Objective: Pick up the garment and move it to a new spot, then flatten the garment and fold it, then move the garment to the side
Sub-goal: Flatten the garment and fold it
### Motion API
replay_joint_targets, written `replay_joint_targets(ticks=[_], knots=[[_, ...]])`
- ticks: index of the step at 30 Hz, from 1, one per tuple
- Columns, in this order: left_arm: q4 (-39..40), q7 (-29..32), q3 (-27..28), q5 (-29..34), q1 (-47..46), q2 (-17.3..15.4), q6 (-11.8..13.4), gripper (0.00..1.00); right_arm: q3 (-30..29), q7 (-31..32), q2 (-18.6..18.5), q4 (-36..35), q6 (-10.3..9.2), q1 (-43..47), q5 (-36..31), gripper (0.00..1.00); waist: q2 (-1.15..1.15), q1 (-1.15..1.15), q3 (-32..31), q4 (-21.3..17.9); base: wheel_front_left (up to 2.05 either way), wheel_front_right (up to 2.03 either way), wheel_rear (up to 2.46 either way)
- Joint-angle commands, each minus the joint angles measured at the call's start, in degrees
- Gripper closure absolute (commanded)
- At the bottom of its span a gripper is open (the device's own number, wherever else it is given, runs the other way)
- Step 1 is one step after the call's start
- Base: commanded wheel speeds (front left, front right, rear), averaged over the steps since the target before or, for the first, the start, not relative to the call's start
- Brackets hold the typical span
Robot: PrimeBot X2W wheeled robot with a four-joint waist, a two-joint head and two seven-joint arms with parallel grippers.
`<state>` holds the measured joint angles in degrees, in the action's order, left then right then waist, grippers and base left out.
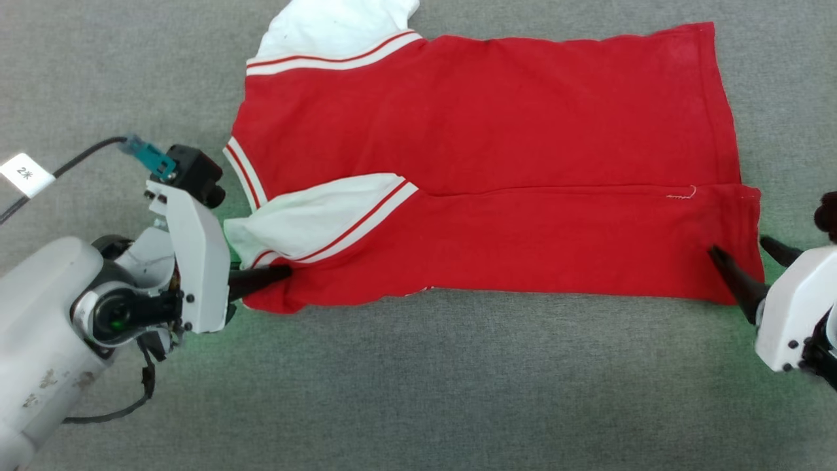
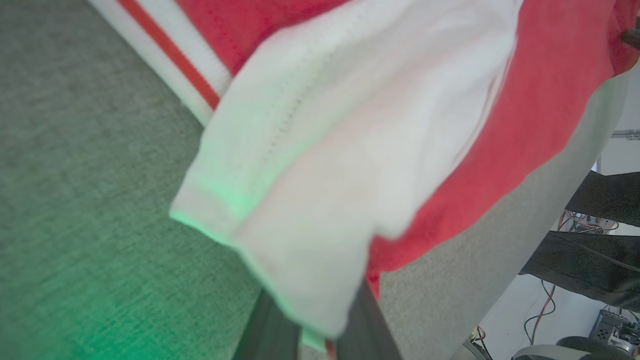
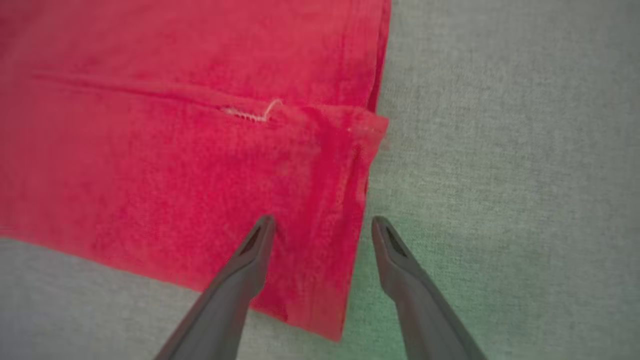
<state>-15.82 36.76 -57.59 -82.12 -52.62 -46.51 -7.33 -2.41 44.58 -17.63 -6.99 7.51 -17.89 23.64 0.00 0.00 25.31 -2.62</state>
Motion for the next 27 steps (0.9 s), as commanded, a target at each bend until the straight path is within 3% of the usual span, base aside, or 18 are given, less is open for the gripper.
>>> replay_joint_targets(ticks=[1, 6, 13, 14, 15, 16, 17, 27], knots=[[-0.3, 0.2, -2.4, 0.4, 2.0, 2.4, -0.1, 1.00, 0.7, 1.5, -1.0, -0.3, -0.04, 0.6, -0.7, 0.00, 0.00, 0.00, 0.1, 0.2, 0.00, 0.00, 0.00], [0.5, -0.2, -2.7, 0.8, 1.2, 3.1, 0.0, 1.00, 2.8, 10.1, -4.7, -0.7, -0.04, 0.2, -2.4, 0.00, 0.00, 0.00, 0.8, 0.9, 0.00, 0.00, 0.00], [1.7, -1.2, -3.3, 1.0, 0.7, 3.2, 0.0, 1.00, 3.1, 15.5, -3.1, 0.6, -0.01, 0.6, -0.8, 0.00, 0.00, 0.00, 1.3, 1.5, 0.00, 0.00, 0.00], [1.8, -1.4, -3.4, 1.0, 0.7, 3.2, 0.0, 1.00, 3.0, 15.4, -3.0, 0.7, -0.01, 0.6, -0.9, 0.14, 0.00, 0.00, 1.3, 1.5, 0.00, 0.00, 0.00], [1.8, -1.6, -3.5, 1.0, 0.7, 3.1, 0.0, 1.00, 3.2, 15.2, -2.9, 0.8, -0.01, 0.6, -0.6, 0.60, 0.00, 0.00, 1.2, 1.6, 0.00, 0.00, 0.00], [1.9, -1.8, -3.6, 1.0, 0.7, 3.1, 0.0, 1.00, 3.4, 14.9, -2.9, 0.7, 0.00, 0.7, -0.4, 0.72, 0.00, 0.00, 1.1, 1.6, 0.00, 0.00, 0.00], [2.0, -2.1, -3.6, 0.8, 0.8, 3.1, -0.1, 1.00, 3.4, 14.4, -2.8, 0.6, 0.00, 0.7, -0.2, 1.00, 0.00, 0.00, 1.0, 1.6, 0.00, 0.00, 0.00], [5.2, -2.3, -4.6, -0.8, 2.3, -0.9, -0.1, 1.00, 1.7, 11.6, -4.4, 0.1, -0.04, 1.0, 0.3, 1.00, 0.00, 0.00, -0.9, 1.8, 0.00, 0.00, 0.00]])
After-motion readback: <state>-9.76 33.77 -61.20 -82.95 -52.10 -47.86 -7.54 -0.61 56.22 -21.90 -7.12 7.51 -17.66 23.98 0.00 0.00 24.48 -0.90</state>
